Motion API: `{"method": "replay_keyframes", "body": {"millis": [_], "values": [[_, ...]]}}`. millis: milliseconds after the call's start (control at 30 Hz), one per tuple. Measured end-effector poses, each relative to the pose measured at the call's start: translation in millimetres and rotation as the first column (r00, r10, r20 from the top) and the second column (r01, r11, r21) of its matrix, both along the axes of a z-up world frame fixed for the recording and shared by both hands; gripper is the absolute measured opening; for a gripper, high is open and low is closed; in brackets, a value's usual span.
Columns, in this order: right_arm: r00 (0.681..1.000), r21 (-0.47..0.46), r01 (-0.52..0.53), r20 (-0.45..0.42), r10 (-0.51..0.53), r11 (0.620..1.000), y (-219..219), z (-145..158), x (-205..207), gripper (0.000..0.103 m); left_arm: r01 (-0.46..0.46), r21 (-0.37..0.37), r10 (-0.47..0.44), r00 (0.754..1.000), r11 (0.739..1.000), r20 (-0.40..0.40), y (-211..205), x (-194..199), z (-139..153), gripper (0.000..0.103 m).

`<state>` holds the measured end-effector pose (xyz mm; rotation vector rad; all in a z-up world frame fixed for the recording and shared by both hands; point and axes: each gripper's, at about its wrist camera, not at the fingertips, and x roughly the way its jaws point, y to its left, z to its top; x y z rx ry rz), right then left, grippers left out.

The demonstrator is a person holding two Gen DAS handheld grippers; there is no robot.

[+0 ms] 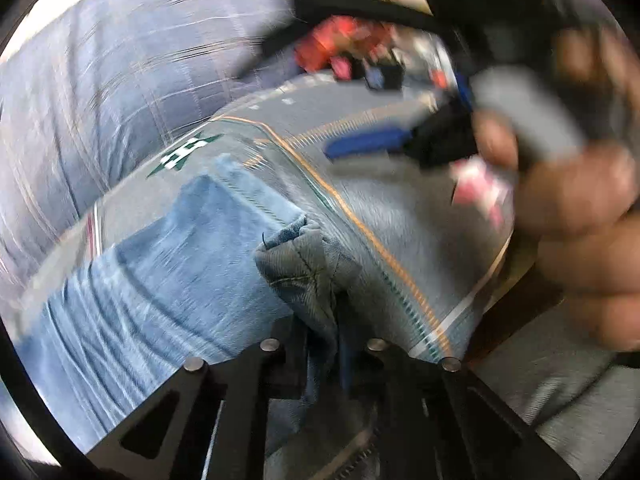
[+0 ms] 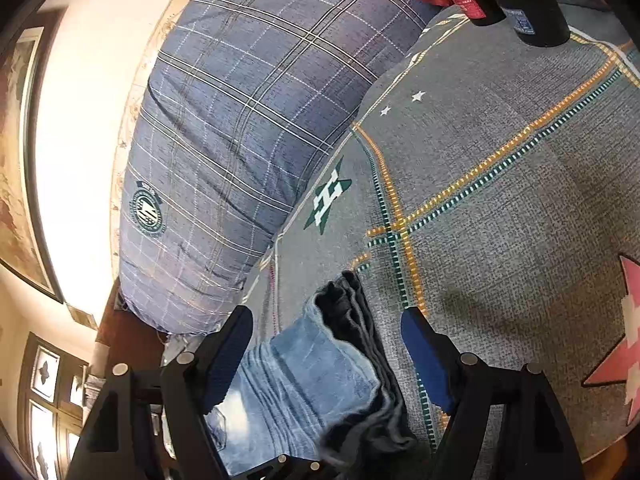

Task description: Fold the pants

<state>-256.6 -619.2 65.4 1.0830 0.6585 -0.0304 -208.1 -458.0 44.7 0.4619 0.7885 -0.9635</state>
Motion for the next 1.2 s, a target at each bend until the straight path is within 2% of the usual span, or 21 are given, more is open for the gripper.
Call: {"method": "replay_keyframes", "body": {"millis": [100, 167, 233, 333, 433, 467, 500, 567, 633, 733, 833, 900, 967, 1067, 1133, 1200], "values": [[0.998, 0.049, -0.051, 0.031, 0.049, 0.998, 3.2, -0.9, 4.2, 0.079, -0.095, -0.112, 0.080, 0.988, 0.989, -0.131, 25.7, 20.1, 14.2, 0.009], [0.996, 0.056, -0.089, 0.016, 0.088, 0.994, 10.6, -2.7, 11.5, 0.079, -0.126, -0.143, 0.101, 0.980, 0.982, -0.170, 35.8, 26.1, 20.0, 0.009], [0.993, 0.044, -0.118, -0.014, 0.119, 0.992, 17.3, -4.5, 18.1, 0.079, -0.136, -0.155, 0.107, 0.978, 0.979, -0.180, 38.3, 27.8, 22.1, 0.009], [0.983, 0.075, -0.172, -0.049, 0.176, 0.982, 27.1, -13.3, 28.9, 0.079, -0.135, -0.158, 0.105, 0.977, 0.978, -0.186, 36.7, 23.4, 23.7, 0.009], [0.980, 0.104, -0.197, -0.020, 0.200, 0.975, 33.7, -14.5, 34.0, 0.079, -0.125, -0.156, 0.095, 0.978, 0.980, -0.186, 32.5, 19.4, 24.0, 0.009], [0.977, 0.096, -0.205, -0.035, 0.209, 0.974, 37.6, -15.0, 37.2, 0.070, -0.127, -0.153, 0.099, 0.978, 0.980, -0.182, 31.7, 16.1, 25.1, 0.009], [0.973, 0.071, -0.217, -0.071, 0.222, 0.974, 42.2, -15.5, 40.4, 0.052, -0.131, -0.154, 0.103, 0.978, 0.979, -0.182, 33.4, 15.1, 26.3, 0.009], [0.964, 0.027, -0.232, -0.124, 0.234, 0.972, 51.5, -15.2, 45.6, 0.031, -0.149, -0.171, 0.114, 0.974, 0.974, -0.197, 39.2, 17.5, 31.4, 0.008], [0.970, -0.012, -0.230, -0.077, 0.229, 0.973, 56.3, -2.5, 43.2, 0.026, -0.166, -0.215, 0.123, 0.972, 0.962, -0.202, 53.6, 15.6, 44.7, 0.008], [0.965, -0.083, -0.252, 0.057, 0.257, 0.964, 77.9, 30.2, 36.4, 0.023, -0.190, -0.292, 0.133, 0.970, 0.937, -0.203, 85.6, 11.5, 70.4, 0.008], [0.935, -0.133, -0.282, 0.184, 0.304, 0.950, 114.4, 62.6, 32.2, 0.023, -0.229, -0.357, 0.175, 0.968, 0.906, -0.177, 135.4, 3.9, 93.4, 0.008], [0.905, -0.158, -0.318, 0.243, 0.349, 0.935, 149.3, 77.9, 39.2, 0.023, -0.279, -0.375, 0.223, 0.957, 0.884, -0.187, 167.3, 6.1, 97.0, 0.008], [0.880, -0.205, -0.357, 0.254, 0.402, 0.911, 187.6, 84.8, 52.4, 0.023, -0.351, -0.386, 0.280, 0.933, 0.853, -0.228, 204.5, 13.1, 91.8, 0.008], [0.845, -0.199, -0.437, 0.242, 0.476, 0.877, 237.2, 71.4, 79.6, 0.023, -0.472, -0.357, 0.365, 0.871, 0.806, -0.329, 254.1, 29.7, 61.1, 0.009], [0.832, -0.165, -0.490, 0.205, 0.516, 0.856, 263.7, 49.0, 97.8, 0.025, -0.541, -0.307, 0.400, 0.816, 0.783, -0.418, 275.1, 41.0, 32.1, 0.010], [0.827, -0.127, -0.538, 0.110, 0.551, 0.834, 282.6, 19.8, 116.9, 0.026, -0.612, -0.232, 0.434, 0.735, 0.756, -0.521, 287.0, 55.4, 3.6, 0.017]]}}
